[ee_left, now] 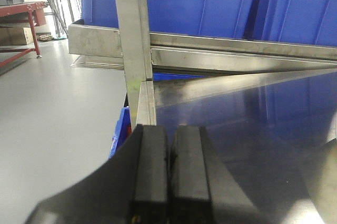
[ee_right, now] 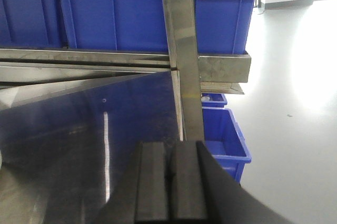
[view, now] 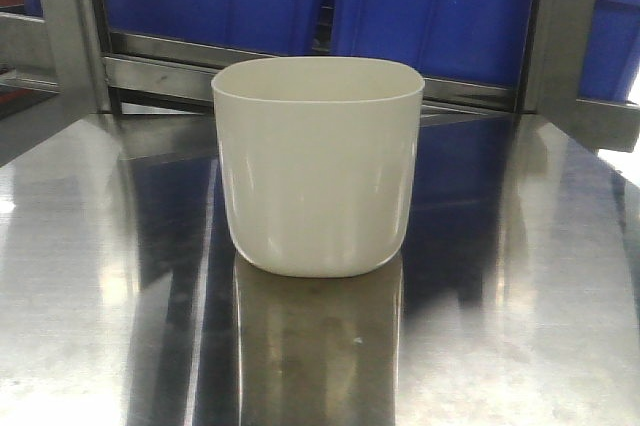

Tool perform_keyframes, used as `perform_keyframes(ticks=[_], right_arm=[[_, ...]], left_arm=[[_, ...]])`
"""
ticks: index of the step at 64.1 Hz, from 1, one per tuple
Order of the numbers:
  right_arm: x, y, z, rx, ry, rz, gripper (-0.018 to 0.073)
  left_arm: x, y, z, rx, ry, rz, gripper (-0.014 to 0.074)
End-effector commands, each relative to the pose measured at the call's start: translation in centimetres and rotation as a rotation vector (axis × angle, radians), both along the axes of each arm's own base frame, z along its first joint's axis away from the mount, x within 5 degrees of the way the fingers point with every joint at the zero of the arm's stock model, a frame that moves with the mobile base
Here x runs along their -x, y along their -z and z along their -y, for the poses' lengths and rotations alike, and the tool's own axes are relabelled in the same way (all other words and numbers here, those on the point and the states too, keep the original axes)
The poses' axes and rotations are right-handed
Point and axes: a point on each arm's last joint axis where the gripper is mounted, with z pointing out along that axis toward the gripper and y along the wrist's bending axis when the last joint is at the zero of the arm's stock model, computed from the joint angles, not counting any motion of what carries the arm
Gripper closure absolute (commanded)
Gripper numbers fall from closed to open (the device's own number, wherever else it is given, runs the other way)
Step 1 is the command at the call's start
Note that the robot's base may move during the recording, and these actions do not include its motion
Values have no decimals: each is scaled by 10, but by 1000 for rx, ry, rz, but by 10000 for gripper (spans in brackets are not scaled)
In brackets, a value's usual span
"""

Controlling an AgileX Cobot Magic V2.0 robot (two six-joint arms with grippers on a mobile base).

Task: Move white bin to right shelf second layer

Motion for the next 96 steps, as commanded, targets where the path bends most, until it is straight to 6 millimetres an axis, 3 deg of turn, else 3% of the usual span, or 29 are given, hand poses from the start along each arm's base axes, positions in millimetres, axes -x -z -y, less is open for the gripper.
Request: perform_keyframes(ticks=[1,9,23,33,40,56,74,80,87,91,96], right_arm=[[-6,-29,0,5,-8,59,504],[-24,-54,-3,8,-45,-1,504],[-69,-118,-16,8,-135,-40,504],[-116,-155,-38,16,-235,-187,504],[-149,-170,-60,26,-313,-306,504],[-200,-180,-118,77,-470,-448,504],[-210,-161,-147,123,-547,-582,495],[-211,-158,-148,127,-547,-598,389],[-210,-159,-148,119,-549,-598,78],[-210,-158,-148,116,-551,-605,-40],[-209,-158,-148,111,-553,-615,-63]], left_arm=[[0,4,-1,19,-6,59,512],[0,4,-1,19,-6,59,512],[0,4,-1,19,-6,59,512],[0,4,-1,19,-6,59,512],[0,4,-1,19,-6,59,512],[0,4,-1,19,-6,59,512],[0,4,-1,19,-6,59,512],[0,4,-1,19,-6,59,512],[0,4,-1,19,-6,59,512],[0,4,-1,19,-6,59,512],[0,4,-1,19,-6,59,512]])
